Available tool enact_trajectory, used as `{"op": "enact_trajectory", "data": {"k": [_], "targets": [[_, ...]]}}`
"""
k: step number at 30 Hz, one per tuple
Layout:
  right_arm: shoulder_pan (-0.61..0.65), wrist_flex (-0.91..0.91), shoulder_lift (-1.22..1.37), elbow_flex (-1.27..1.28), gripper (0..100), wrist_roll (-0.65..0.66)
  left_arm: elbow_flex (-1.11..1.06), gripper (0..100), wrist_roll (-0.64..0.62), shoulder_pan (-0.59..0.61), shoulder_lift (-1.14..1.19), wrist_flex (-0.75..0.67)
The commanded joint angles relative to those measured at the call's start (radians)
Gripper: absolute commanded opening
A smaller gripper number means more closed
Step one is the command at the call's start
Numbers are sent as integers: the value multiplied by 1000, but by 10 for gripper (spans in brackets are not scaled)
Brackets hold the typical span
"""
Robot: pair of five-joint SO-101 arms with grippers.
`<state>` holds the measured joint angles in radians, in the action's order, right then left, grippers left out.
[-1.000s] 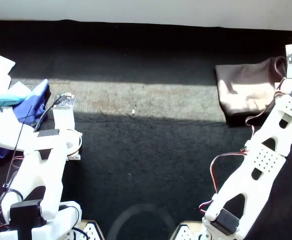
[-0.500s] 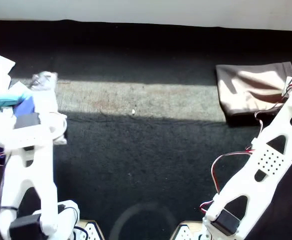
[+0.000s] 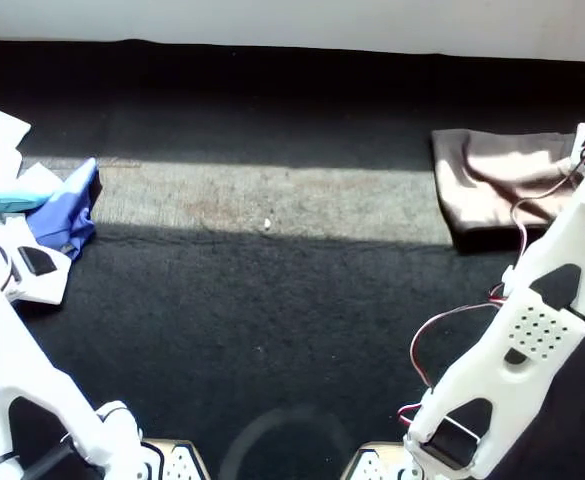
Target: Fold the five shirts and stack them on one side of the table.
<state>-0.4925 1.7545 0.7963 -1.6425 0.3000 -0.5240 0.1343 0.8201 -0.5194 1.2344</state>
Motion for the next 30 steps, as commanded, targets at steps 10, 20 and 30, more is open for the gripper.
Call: {"op": "enact_trajectory", "data": {"k": [10, 20, 30], "targets": [[-8, 13, -294, -84, 300, -3, -102, 291, 2, -82, 242, -308], [7, 7, -335, 216, 300, 0, -102, 291, 2, -84, 392, -419], [-38, -512, -1, 607, 0, 52, -108, 290, 2, -77, 400, -414]]}}
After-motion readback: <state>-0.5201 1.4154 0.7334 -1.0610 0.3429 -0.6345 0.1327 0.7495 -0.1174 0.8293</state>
